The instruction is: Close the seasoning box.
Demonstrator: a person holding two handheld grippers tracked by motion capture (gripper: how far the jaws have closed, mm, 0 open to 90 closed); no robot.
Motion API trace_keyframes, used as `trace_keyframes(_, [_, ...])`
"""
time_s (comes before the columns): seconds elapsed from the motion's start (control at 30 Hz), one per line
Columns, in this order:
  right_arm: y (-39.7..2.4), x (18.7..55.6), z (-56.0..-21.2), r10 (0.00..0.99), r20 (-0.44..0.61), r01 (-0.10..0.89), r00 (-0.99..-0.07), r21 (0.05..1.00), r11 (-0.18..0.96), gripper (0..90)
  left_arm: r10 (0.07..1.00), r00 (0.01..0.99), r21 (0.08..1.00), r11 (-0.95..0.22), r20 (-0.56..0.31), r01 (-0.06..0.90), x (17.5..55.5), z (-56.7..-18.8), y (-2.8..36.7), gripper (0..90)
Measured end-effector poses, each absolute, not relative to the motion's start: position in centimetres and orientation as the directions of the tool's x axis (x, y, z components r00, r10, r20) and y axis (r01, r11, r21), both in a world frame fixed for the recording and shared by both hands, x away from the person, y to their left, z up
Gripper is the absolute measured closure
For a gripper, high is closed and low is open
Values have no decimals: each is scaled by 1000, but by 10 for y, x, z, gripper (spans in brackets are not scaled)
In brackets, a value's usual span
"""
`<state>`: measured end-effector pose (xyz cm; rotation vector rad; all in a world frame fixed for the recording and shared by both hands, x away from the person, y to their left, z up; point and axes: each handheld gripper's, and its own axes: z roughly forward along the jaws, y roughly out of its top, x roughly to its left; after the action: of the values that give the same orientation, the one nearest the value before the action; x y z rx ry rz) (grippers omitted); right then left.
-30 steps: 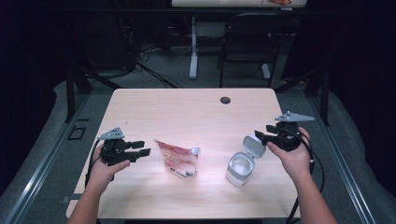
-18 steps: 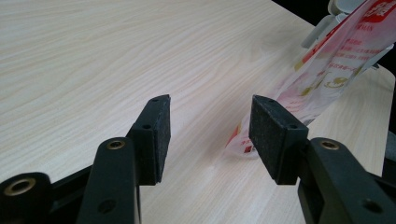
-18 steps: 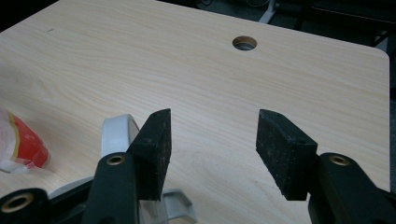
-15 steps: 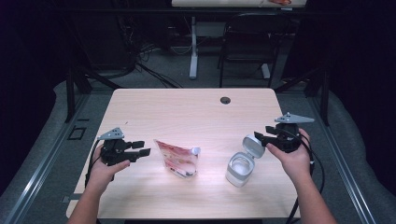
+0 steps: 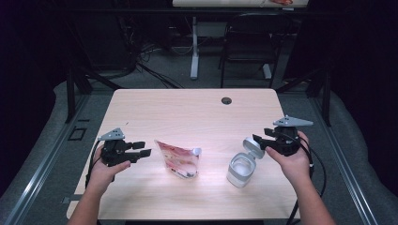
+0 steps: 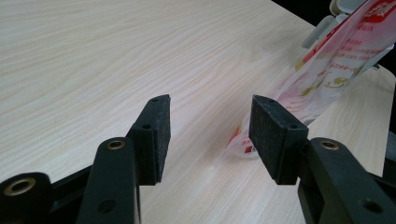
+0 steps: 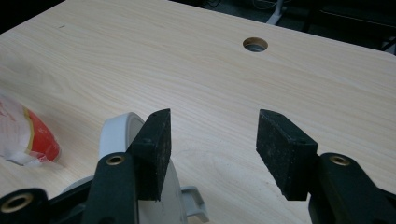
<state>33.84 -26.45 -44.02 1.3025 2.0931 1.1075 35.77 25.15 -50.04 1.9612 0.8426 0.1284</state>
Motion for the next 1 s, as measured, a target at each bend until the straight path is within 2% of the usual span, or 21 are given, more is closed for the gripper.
trace_keyframes(1.0, [-248, 323, -450, 859, 52, 518, -510, 815, 259, 447, 608, 755, 809, -299, -247, 505, 358, -500, 252, 487])
